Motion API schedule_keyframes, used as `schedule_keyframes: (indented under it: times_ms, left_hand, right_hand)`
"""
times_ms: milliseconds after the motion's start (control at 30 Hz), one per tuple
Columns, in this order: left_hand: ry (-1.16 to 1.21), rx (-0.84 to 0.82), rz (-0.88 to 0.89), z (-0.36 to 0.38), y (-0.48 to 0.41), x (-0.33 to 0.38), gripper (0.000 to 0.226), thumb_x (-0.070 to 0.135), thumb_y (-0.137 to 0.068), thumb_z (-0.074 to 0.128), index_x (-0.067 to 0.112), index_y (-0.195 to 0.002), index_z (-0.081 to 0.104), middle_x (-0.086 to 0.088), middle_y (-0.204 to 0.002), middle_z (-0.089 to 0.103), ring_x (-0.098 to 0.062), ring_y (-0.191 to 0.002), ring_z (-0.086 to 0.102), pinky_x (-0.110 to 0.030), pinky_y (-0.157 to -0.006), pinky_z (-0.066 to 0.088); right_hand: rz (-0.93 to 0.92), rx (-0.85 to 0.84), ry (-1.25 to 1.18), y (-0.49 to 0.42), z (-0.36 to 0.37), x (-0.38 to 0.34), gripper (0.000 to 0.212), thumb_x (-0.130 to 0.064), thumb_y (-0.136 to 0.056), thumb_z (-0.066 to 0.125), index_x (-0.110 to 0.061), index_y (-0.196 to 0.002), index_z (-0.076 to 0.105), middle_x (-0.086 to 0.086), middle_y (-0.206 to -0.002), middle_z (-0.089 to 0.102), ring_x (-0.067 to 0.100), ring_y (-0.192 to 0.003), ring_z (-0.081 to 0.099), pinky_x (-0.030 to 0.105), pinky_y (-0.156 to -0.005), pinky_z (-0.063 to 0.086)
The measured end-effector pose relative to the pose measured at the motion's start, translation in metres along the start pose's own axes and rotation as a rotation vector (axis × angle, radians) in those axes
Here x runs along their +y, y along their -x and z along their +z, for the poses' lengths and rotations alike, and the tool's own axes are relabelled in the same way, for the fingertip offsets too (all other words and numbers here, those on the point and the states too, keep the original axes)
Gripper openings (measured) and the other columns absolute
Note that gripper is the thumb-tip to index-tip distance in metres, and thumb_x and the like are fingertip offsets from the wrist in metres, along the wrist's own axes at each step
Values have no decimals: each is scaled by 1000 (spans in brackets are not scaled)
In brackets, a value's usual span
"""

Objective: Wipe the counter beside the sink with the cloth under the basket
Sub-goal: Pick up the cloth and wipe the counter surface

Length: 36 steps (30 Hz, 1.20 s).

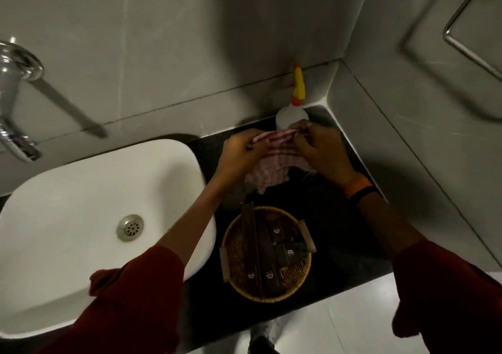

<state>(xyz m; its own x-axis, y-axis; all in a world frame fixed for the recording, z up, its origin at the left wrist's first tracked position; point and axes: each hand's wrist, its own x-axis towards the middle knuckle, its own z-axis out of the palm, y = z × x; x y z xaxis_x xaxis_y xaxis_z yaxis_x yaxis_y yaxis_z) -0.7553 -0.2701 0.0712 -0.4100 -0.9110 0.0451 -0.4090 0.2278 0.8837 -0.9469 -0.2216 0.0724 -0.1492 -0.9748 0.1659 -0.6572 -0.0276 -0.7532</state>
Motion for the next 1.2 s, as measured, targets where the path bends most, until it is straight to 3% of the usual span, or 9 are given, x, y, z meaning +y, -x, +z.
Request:
schedule_keyframes:
  times_ms: [167,333,533,633,700,767,833,967,1200]
  left_hand:
    - [420,129,-85,-82,65,34,21,31,-86,73,29,-107,70,19,-96,76,1,-92,71,-11,-73,56]
    - [602,267,-191,-169,157,11,26,28,-93,65,12,-114,70,-13,-111,74,-32,-103,71,-45,-92,57]
    - [238,542,-349,-281,321,-68,37,47,-100,44,30,-131,53,4,-128,64,-14,-118,59,-42,-106,47]
    - [199,548,-630,-320,385,-104,34,33,-101,45,17,-127,60,-12,-121,69,-26,-115,66,-37,-103,50]
    - [12,812,-760,-341,427,-150,24,24,-99,51,11,-112,65,-18,-103,76,-34,-96,74,-45,-85,61]
    - [224,446,-753,-362,481,-178,21,43,-93,59,32,-110,62,-16,-112,74,-32,-101,72,-46,-86,61]
    - [362,414,-677,-384,516,-220,12,49,-93,52,49,-104,58,-10,-113,70,-21,-98,70,-34,-82,58]
    - [282,402,-658,-408,508,-271,22,34,-104,44,30,-123,53,-13,-125,64,-14,-101,66,-27,-80,57]
    - [-652,266,-422,-418,519,-352,46,25,-102,44,6,-144,45,-16,-149,47,-34,-144,38,-51,-117,35]
  right_hand:
    - [77,-95,-422,13,4,-108,17,-12,-95,59,-13,-108,71,-6,-94,73,-3,-82,68,13,-75,53]
    - [73,-372,-639,57,65,-198,40,-14,-86,75,-23,-123,65,5,-120,73,15,-110,70,29,-90,60]
    - [57,-547,-677,147,207,-296,26,-14,-92,67,-27,-114,70,-7,-91,78,7,-77,72,18,-53,55]
    - [93,-610,-709,203,282,-338,24,-7,-94,64,-19,-113,72,-2,-97,79,10,-88,74,18,-66,58]
    - [137,-666,-720,239,330,-361,24,-8,-94,63,-19,-114,72,1,-103,79,13,-95,74,19,-73,58]
    - [165,-680,-673,264,373,-378,24,-10,-94,64,-19,-115,72,1,-102,79,11,-93,74,17,-70,56]
    - [198,-680,-602,277,412,-389,23,-9,-94,65,-15,-115,71,6,-104,78,18,-97,74,26,-76,59]
    - [263,-364,-344,279,472,-391,22,-5,-95,62,-3,-116,69,18,-114,72,34,-109,68,51,-98,53]
    - [158,-194,233,318,552,-391,52,-29,-93,39,-2,-135,54,22,-139,57,39,-130,52,51,-114,39]
